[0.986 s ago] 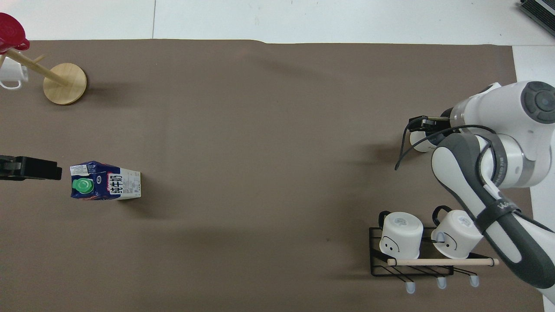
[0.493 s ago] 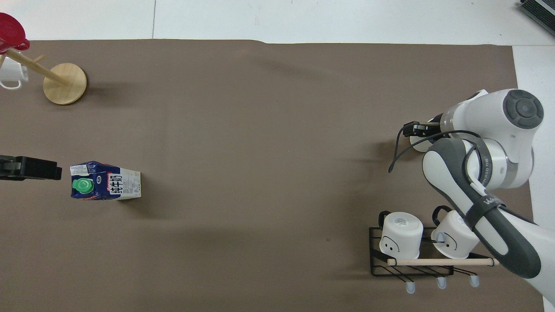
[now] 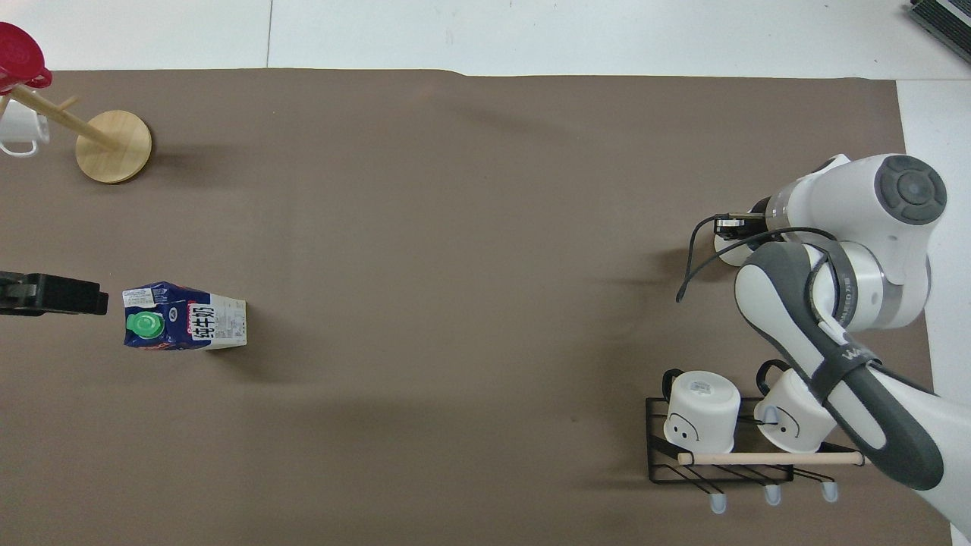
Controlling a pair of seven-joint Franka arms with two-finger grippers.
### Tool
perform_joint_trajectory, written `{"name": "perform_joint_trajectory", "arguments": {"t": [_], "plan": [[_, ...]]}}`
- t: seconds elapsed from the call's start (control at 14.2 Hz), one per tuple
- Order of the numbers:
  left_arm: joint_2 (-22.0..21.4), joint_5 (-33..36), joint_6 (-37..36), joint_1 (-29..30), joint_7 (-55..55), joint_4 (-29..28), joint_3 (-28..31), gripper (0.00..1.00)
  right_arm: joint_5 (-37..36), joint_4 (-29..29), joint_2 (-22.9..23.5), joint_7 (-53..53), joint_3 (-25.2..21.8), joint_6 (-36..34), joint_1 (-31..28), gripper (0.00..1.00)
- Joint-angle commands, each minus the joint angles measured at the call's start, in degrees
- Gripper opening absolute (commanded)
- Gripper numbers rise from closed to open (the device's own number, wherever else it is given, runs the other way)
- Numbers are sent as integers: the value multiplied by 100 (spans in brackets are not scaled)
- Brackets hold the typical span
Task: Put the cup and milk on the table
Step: 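Lift the mug with the right gripper and carry it toward table center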
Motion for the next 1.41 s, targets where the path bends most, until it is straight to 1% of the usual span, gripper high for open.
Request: {"name": "perform_joint_trajectory", "arguments": {"t": [0.0, 0.07, 0.28, 0.42, 0.77, 0.85, 0.92, 0.99, 1.06, 1.34], "plan": [[42, -42, -130, 66, -19, 120, -26, 100, -74, 70, -263, 318, 74, -293, 65, 0], [42, -51, -130, 66, -19, 120, -26, 100, -74, 148, -342, 380, 74, -355, 205, 0], [42, -42, -130, 66, -19, 120, -26, 100, -74, 824, -317, 836, 74, -1109, 627, 0], [42, -51, -130, 66, -19, 120, -26, 100, -92, 1097, -317, 1257, 74, -1453, 1057, 0], [42, -51, -130, 66, -19, 120, -26, 100, -92, 1528, -282, 2522, 65, -1568, 2085, 0], [42, -51, -130, 66, -19, 120, -26, 100, -74, 1634, -264, 2777, 65, -1734, 2366, 0], [42, -42, -130, 66, -19, 120, -26, 100, -83, 1843, -194, 3041, 65, -1927, 2525, 0], [42, -51, -130, 66, -19, 120, -26, 100, -100, 2037, -133, 3226, 65, -2086, 2614, 0], [42, -51, -130, 66, -19, 120, -26, 100, -109, 2082, -115, 3289, 65, -2148, 2684, 0], [42, -51, -130, 66, -19, 120, -26, 100, -109, 2320, -18, 3316, 65, -2175, 2983, 0]]}}
